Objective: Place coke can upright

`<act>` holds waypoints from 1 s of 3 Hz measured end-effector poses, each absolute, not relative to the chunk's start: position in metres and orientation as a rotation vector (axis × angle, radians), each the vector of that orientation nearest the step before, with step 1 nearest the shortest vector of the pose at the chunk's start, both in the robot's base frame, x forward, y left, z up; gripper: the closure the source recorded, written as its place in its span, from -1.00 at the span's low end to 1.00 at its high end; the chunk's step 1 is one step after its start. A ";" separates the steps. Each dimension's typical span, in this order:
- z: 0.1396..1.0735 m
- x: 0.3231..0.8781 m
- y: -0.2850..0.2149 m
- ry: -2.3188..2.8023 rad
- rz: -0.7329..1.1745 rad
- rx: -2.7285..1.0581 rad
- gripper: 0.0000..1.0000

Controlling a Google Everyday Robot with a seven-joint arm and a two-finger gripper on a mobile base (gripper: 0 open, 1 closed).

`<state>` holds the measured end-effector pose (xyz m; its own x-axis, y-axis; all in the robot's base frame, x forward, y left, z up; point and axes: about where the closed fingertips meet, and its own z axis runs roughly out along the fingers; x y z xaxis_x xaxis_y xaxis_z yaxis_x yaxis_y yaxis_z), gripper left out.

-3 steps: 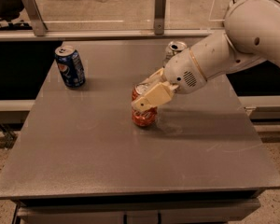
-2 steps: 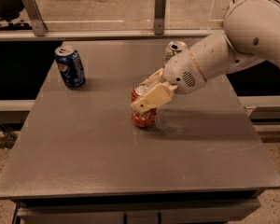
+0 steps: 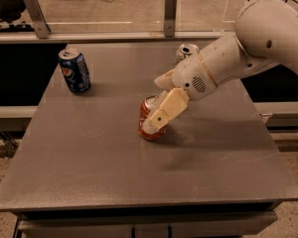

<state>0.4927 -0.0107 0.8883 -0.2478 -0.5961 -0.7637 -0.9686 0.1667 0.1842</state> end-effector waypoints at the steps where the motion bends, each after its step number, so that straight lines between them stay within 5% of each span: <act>1: 0.889 0.492 -0.010 1.910 0.919 -1.483 -1.00; 3: 0.954 0.459 -0.068 1.805 0.751 -1.627 -1.00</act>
Offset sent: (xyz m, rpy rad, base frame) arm -0.0343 -0.0641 0.0743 -0.0288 -0.2153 0.0935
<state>0.4585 -0.0676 0.9537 -0.0787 -0.6630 -0.7445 -0.9954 0.0933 0.0221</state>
